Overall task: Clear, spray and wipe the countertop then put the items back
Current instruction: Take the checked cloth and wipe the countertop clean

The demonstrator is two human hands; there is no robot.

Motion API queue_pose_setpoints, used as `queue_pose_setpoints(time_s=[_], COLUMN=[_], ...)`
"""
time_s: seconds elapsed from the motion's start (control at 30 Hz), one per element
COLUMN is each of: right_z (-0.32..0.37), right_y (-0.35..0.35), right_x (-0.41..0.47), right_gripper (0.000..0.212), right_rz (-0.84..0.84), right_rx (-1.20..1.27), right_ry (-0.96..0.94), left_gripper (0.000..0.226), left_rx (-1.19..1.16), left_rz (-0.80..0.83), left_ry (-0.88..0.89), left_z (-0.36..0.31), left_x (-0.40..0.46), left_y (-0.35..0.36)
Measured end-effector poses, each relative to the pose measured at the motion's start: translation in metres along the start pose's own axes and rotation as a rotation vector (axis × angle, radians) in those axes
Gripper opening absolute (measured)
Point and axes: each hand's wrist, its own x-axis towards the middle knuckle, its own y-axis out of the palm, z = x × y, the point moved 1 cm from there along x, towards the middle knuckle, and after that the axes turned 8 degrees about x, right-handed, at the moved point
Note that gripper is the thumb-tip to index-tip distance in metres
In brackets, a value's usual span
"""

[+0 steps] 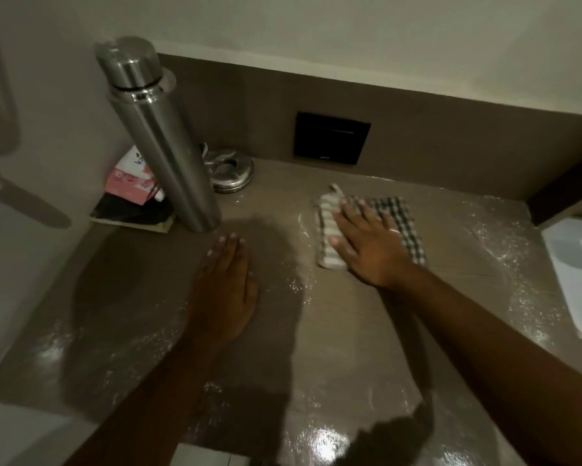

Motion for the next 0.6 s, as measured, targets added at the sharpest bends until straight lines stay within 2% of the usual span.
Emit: queue_pose_setpoints(time_s=[0.07, 0.13, 0.23, 0.27, 0.33, 0.47, 0.53, 0.6], right_z=[-0.029, -0.030, 0.016, 0.035, 0.070, 0.103, 0.095, 0.065], right_y=[-0.008, -0.011, -0.004, -0.002, 0.008, 0.028, 0.032, 0.029], right_x=[-0.011, 0.004, 0.054, 0.069, 0.084, 0.020, -0.044, -0.089], right_gripper=[0.073, 0.069, 0.068, 0.068, 0.067, 0.065, 0.065, 0.065], right_rz=[-0.014, -0.043, -0.107, -0.111, -0.090, -0.051, -0.015, 0.006], right_rx=[0.010, 0.046, 0.120, 0.132, 0.123, 0.084, 0.025, -0.045], right_ry=[0.109, 0.300, 0.614, 0.648, 0.540, 0.095, -0.059, -0.101], left_gripper=[0.057, 0.057, 0.062, 0.063, 0.060, 0.059, 0.056, 0.051], left_rx=[-0.021, -0.023, -0.021, -0.021, -0.034, -0.036, -0.011, 0.031], left_rz=[-0.001, -0.016, -0.032, -0.039, -0.042, -0.014, 0.000, 0.020], left_ry=[-0.016, -0.017, 0.010, 0.011, -0.017, -0.064, -0.047, -0.038], left_z=[0.001, 0.002, 0.002, 0.002, 0.005, 0.008, 0.005, 0.003], left_x=[0.000, 0.001, 0.001, 0.001, 0.002, 0.003, 0.003, 0.004], left_y=[-0.001, 0.000, 0.002, 0.003, 0.006, 0.005, 0.002, 0.001])
